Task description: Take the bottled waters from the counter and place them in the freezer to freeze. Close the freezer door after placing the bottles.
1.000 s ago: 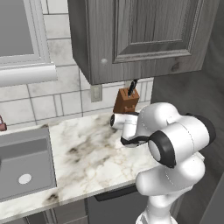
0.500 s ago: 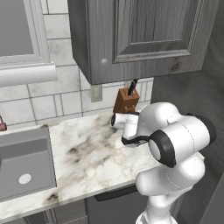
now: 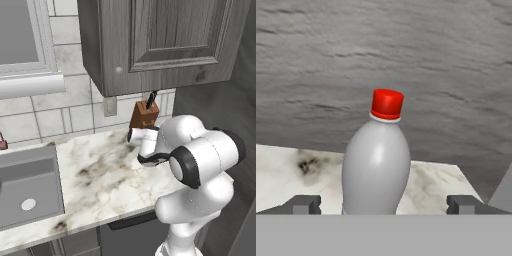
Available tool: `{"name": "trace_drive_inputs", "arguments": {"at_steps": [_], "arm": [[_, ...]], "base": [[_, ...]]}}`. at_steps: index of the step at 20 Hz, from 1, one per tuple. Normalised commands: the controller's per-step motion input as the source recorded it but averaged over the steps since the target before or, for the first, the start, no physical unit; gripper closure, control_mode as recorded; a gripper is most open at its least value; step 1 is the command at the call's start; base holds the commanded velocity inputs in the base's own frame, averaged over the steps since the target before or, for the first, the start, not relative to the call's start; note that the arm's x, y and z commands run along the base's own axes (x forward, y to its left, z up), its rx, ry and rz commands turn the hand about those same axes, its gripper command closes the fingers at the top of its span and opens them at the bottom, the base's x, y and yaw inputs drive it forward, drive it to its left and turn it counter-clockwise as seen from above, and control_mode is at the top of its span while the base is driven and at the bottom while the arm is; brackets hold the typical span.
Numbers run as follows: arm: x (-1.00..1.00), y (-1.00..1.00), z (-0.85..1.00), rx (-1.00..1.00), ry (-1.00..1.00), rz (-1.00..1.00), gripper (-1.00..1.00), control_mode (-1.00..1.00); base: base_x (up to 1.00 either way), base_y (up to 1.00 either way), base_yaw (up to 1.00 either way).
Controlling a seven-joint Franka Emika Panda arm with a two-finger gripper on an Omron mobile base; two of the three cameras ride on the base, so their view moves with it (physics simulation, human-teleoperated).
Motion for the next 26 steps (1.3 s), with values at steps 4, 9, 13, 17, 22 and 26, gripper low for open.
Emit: {"name": "trace_drive_inputs", "arguments": {"at_steps": [4,9,13,17,22,26], "arm": [[0.00,0.00,0.00,0.00,0.00,-0.07,-1.00,-1.00],[0.00,0.00,0.00,0.00,0.00,-0.05,-1.00,-1.00],[0.00,0.00,0.00,0.00,0.00,-0.02,-1.00,-1.00],[0.00,0.00,0.00,0.00,0.00,0.00,-1.00,-1.00],[0.00,0.00,0.00,0.00,0.00,0.00,-1.00,-1.00],[0.00,0.00,0.00,0.00,0.00,0.00,-1.00,-1.00]], "base": [[0.00,0.00,0.00],[0.00,0.00,0.00],[0.00,0.00,0.00],[0.00,0.00,0.00],[0.00,0.00,0.00],[0.00,0.00,0.00]]}}
